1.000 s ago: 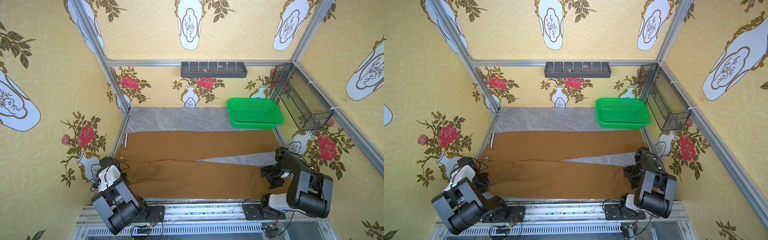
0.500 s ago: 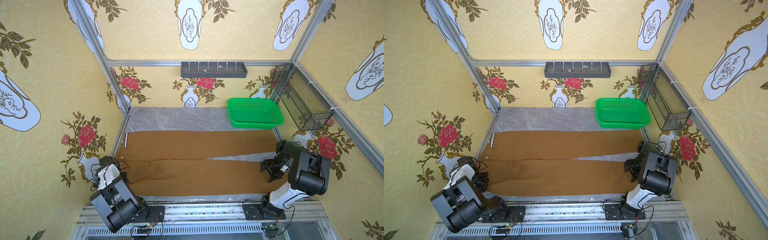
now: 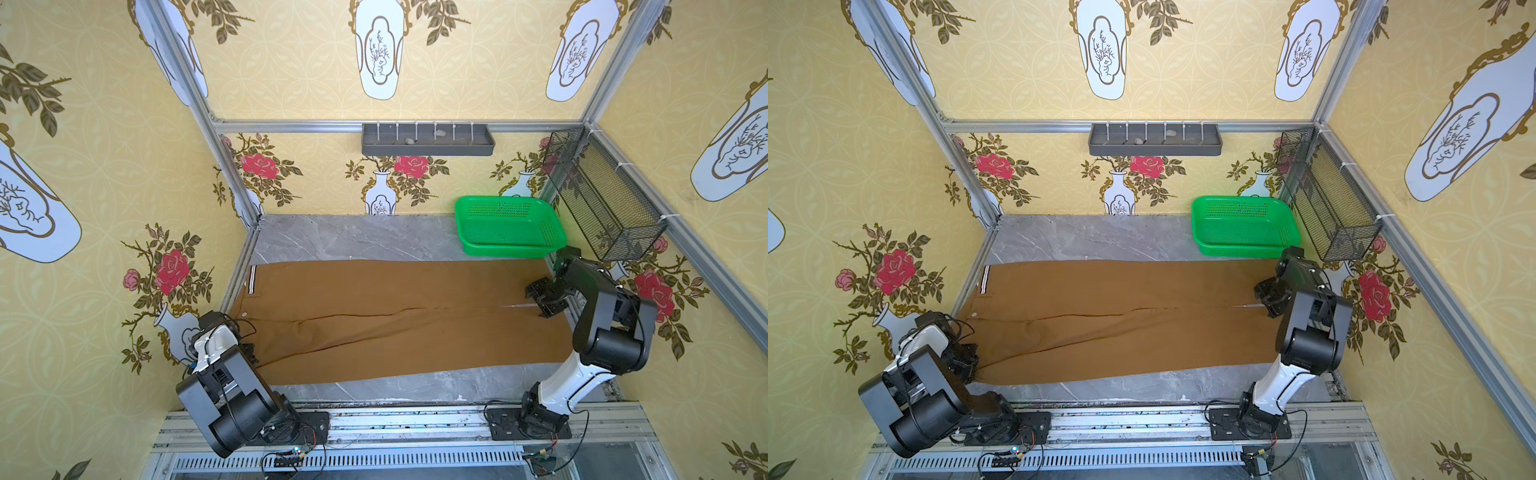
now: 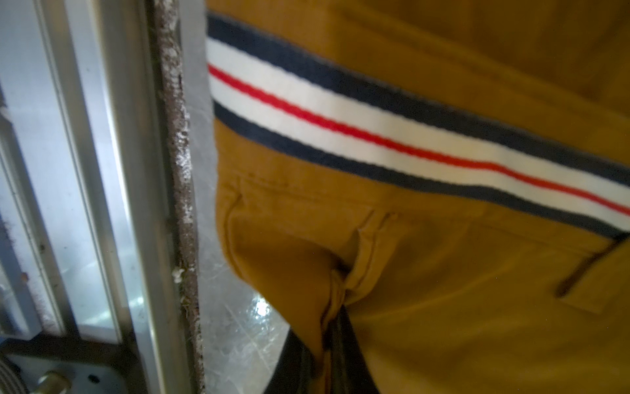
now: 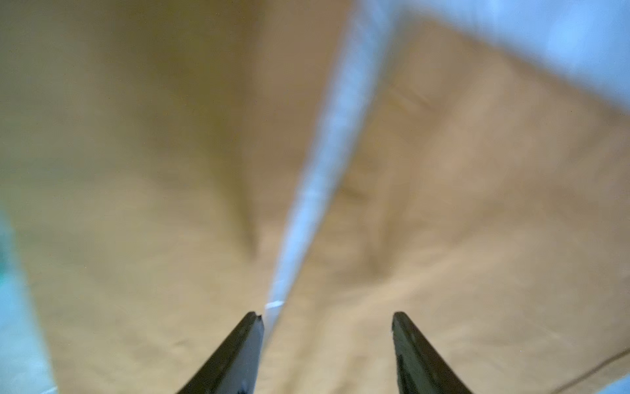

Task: Roll up the long pants
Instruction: Adjust the long pant at the center of the board, then fold the long pant at the center of the board.

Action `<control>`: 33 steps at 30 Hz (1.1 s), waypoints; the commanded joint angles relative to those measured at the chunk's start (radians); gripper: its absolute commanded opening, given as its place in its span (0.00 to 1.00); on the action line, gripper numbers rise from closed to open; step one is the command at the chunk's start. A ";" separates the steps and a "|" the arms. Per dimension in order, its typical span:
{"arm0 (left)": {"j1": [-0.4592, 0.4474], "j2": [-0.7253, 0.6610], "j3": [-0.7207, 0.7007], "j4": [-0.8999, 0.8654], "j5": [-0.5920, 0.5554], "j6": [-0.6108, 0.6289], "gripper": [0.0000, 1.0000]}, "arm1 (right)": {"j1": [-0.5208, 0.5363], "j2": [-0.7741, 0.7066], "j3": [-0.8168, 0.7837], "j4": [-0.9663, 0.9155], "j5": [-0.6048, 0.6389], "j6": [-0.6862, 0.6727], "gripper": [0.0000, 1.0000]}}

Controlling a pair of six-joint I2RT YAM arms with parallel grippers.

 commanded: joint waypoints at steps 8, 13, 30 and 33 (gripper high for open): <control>-0.001 0.050 -0.011 0.065 0.069 0.009 0.00 | 0.046 -0.402 -0.210 -0.229 0.296 0.151 0.72; -0.001 0.072 0.009 0.076 0.075 0.029 0.00 | -0.134 -0.422 -0.343 -0.126 0.171 0.100 0.79; 0.000 0.076 0.008 0.082 0.093 0.044 0.00 | -0.383 -0.432 -0.482 0.114 0.219 0.065 0.90; -0.001 0.077 0.008 0.081 0.093 0.045 0.00 | -0.388 -0.417 -0.502 0.168 0.227 0.066 0.86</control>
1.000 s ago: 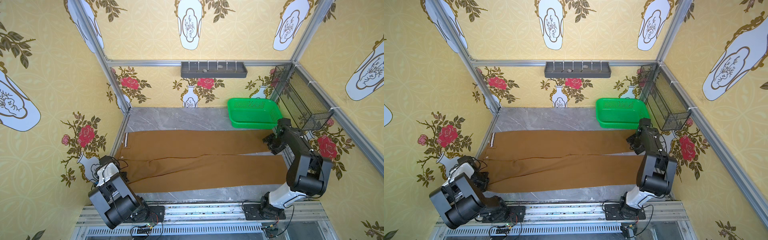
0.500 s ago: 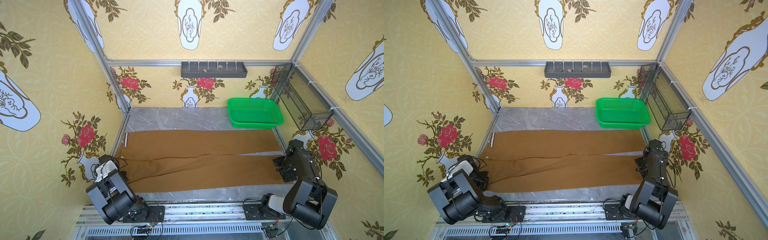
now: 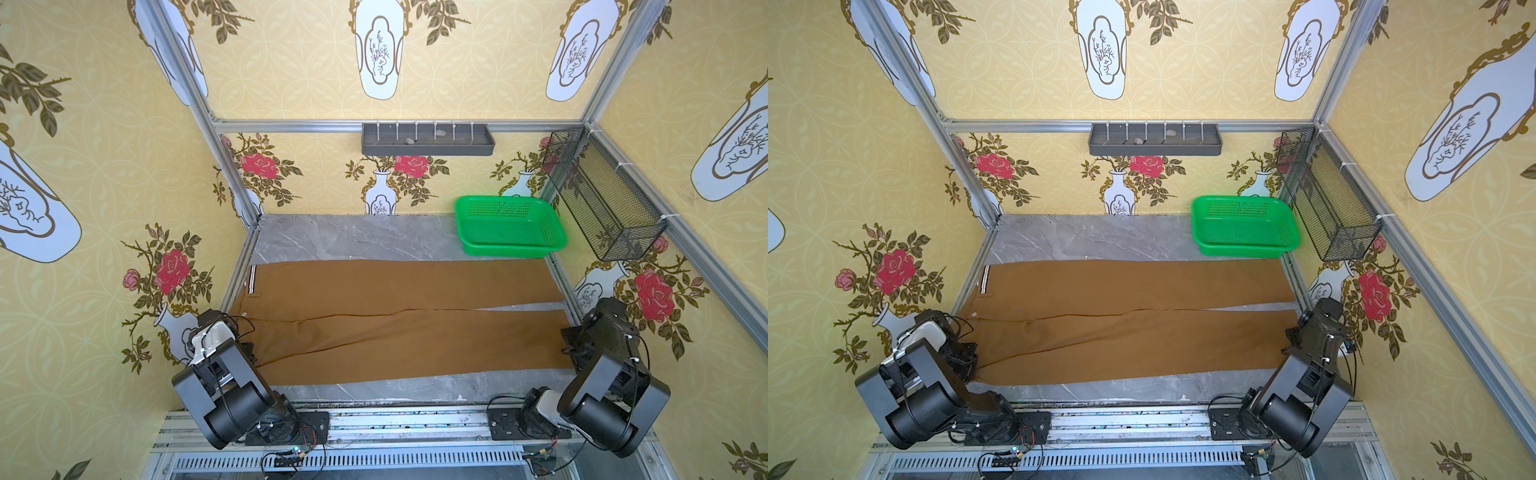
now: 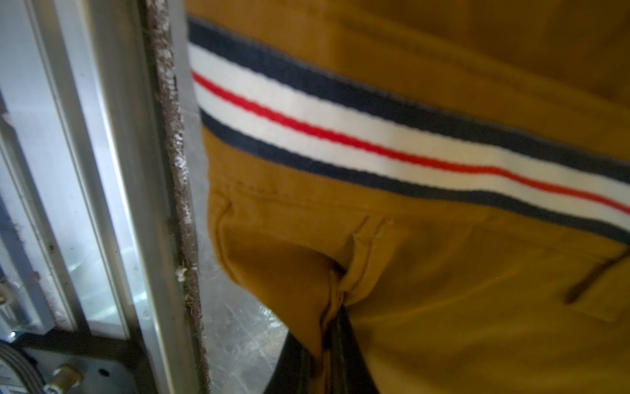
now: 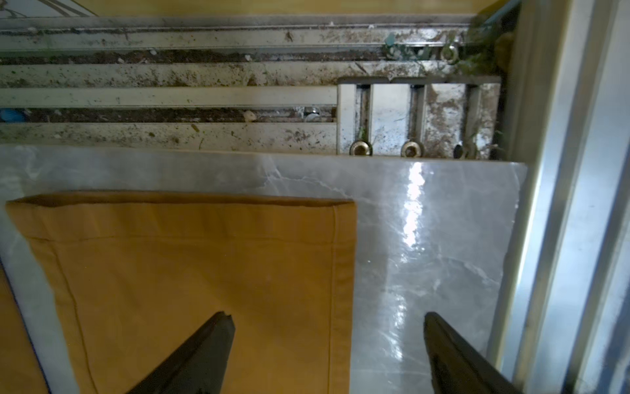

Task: Roll up the long pants
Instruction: Fold the long pant at the center of the board.

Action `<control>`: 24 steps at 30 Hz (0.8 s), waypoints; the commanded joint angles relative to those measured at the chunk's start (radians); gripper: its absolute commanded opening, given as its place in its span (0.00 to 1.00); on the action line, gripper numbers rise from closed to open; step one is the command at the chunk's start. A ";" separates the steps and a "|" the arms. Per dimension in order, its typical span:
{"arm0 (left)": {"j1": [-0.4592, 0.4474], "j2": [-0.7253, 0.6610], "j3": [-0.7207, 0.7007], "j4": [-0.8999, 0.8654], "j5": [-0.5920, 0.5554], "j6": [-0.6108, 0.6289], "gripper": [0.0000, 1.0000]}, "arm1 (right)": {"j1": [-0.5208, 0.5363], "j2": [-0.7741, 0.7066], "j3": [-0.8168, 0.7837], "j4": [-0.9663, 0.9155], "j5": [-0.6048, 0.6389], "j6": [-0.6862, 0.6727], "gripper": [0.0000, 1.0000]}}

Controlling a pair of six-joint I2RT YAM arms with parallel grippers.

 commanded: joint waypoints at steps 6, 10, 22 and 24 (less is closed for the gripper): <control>0.000 0.016 -0.022 0.101 0.079 0.024 0.00 | -0.023 0.081 -0.011 0.149 -0.008 0.012 0.79; 0.000 0.005 -0.024 0.095 0.075 0.020 0.00 | -0.025 0.110 -0.034 0.171 -0.041 0.017 0.72; 0.000 -0.017 -0.011 0.063 0.068 0.010 0.00 | -0.026 0.124 -0.069 0.199 -0.044 -0.024 0.16; 0.000 -0.025 -0.005 0.051 0.059 0.004 0.00 | -0.026 0.121 -0.063 0.196 -0.046 -0.027 0.04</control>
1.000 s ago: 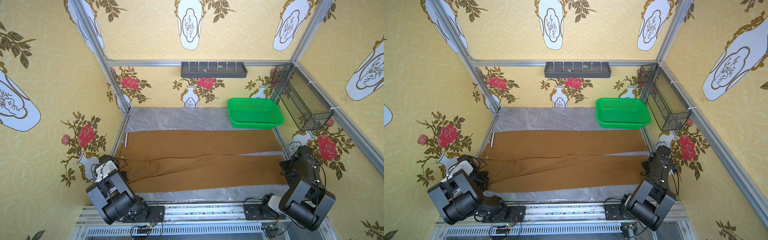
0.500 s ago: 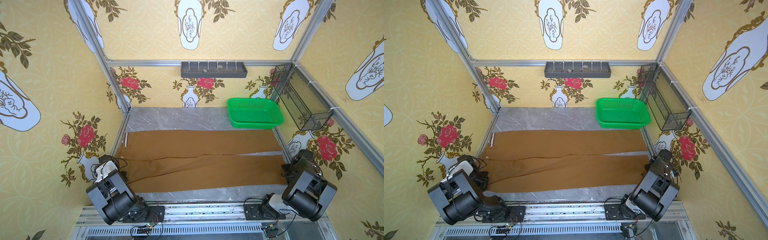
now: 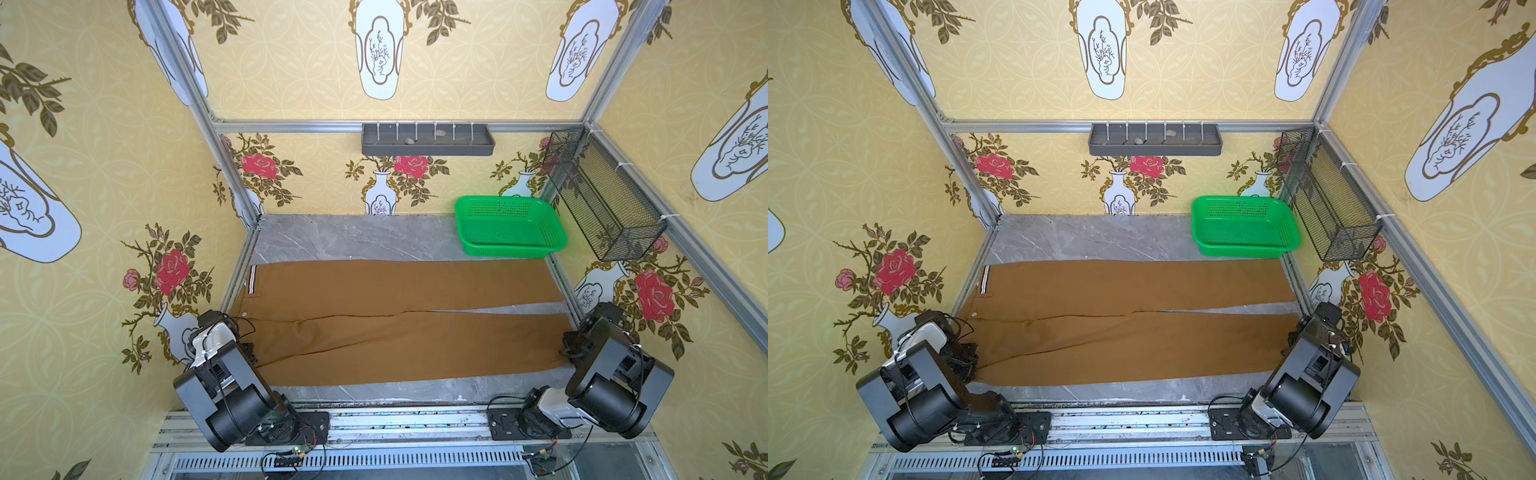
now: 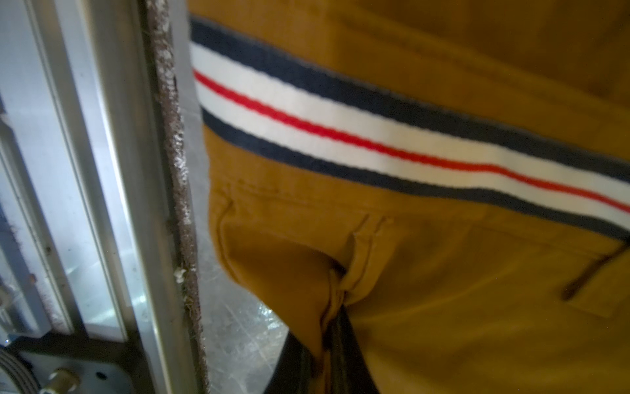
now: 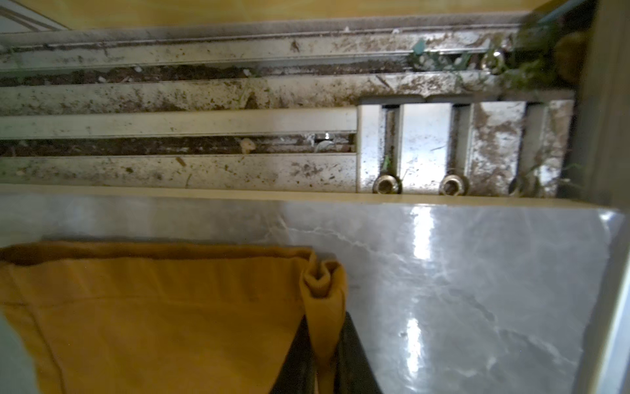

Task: Roll up the long pants
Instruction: Fold the long pant at the center of the board.

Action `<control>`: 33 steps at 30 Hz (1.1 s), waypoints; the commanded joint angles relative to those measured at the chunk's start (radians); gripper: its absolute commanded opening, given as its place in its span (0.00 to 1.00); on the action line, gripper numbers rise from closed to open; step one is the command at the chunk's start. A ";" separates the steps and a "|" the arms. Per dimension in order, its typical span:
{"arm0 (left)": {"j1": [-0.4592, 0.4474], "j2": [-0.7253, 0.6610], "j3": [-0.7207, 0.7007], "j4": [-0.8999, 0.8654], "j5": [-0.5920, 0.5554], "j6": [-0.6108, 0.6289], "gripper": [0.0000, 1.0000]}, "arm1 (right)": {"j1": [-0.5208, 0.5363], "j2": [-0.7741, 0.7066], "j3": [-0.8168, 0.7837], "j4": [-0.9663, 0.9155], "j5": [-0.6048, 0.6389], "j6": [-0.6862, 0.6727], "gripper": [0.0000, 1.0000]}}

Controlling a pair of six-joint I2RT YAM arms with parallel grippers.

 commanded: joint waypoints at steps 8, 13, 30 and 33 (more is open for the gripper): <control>0.000 -0.050 0.076 -0.034 0.048 -0.005 0.00 | -0.001 -0.021 0.045 -0.026 -0.024 -0.005 0.00; 0.000 -0.095 0.182 -0.133 0.023 -0.004 0.00 | -0.001 -0.043 0.070 -0.029 -0.043 0.007 0.00; 0.000 -0.129 0.379 -0.391 -0.147 0.072 0.00 | 0.016 -0.150 0.137 -0.076 -0.027 0.000 0.00; 0.003 -0.160 0.377 -0.396 -0.164 0.084 0.00 | 0.017 -0.156 0.150 -0.085 -0.014 -0.001 0.00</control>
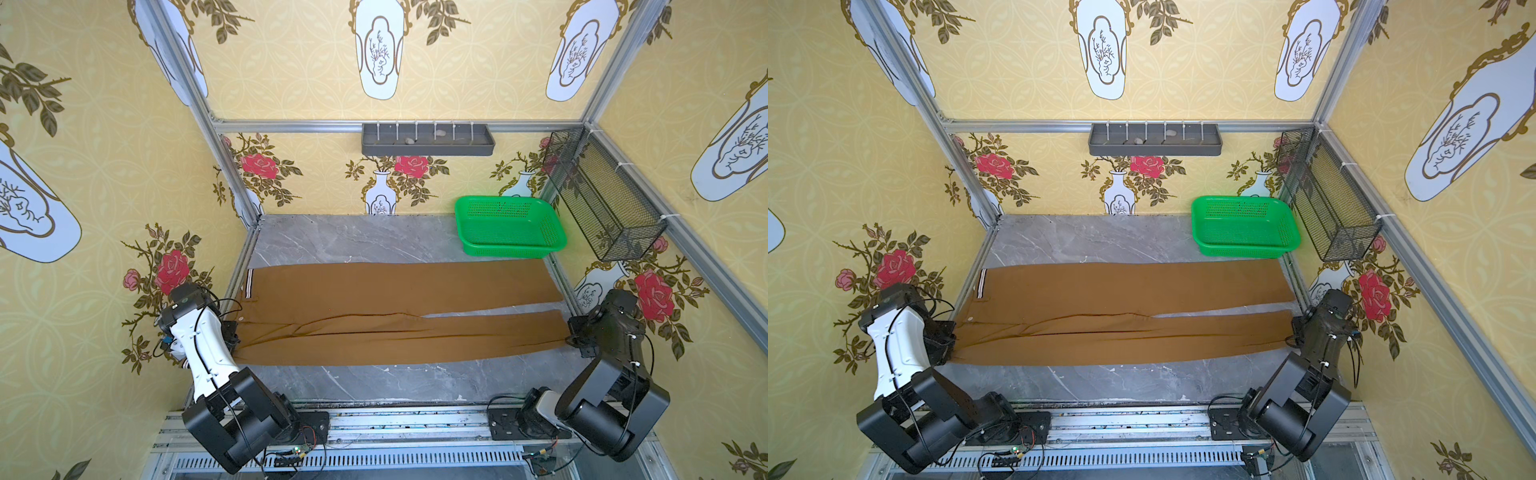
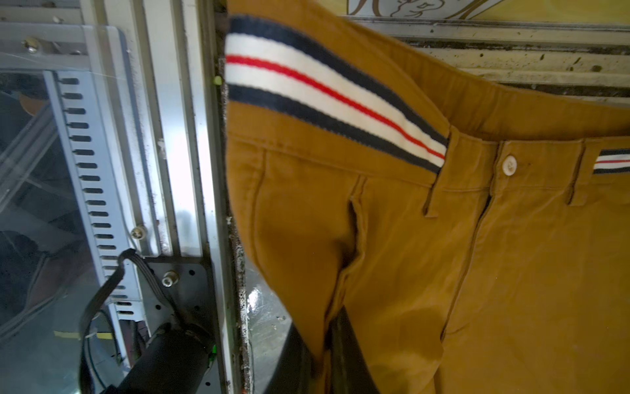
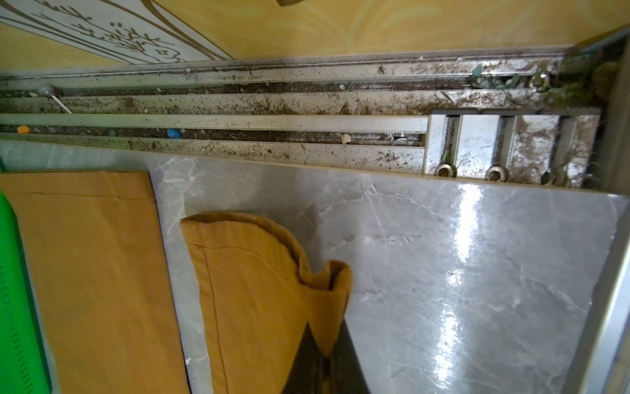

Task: Roll up the long pants
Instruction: Fold the long pant at the center of the board.

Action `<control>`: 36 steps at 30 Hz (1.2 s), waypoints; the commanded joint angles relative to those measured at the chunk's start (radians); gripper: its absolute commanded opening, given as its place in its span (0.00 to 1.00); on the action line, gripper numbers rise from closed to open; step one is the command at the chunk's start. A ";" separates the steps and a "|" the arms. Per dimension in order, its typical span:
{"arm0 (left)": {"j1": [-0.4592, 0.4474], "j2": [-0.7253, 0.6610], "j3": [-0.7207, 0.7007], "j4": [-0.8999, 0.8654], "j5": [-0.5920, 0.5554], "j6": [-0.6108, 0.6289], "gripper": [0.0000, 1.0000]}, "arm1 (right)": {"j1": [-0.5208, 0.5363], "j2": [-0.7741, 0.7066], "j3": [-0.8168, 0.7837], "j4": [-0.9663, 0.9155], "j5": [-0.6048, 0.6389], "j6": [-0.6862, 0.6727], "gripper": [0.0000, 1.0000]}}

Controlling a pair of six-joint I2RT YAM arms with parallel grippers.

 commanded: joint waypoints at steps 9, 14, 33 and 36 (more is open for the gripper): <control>0.004 0.002 0.170 -0.036 -0.163 0.047 0.00 | 0.022 -0.063 0.049 0.036 0.097 0.009 0.00; 0.005 0.033 0.201 -0.004 -0.200 0.057 0.00 | 0.053 -0.104 0.062 0.024 0.147 0.014 0.00; -0.035 0.421 0.470 0.068 -0.080 0.026 0.00 | 0.334 -0.073 0.193 -0.033 0.577 0.156 0.00; -0.063 0.484 0.548 0.031 -0.087 0.027 0.00 | 0.386 -0.083 0.200 -0.058 0.644 0.180 0.00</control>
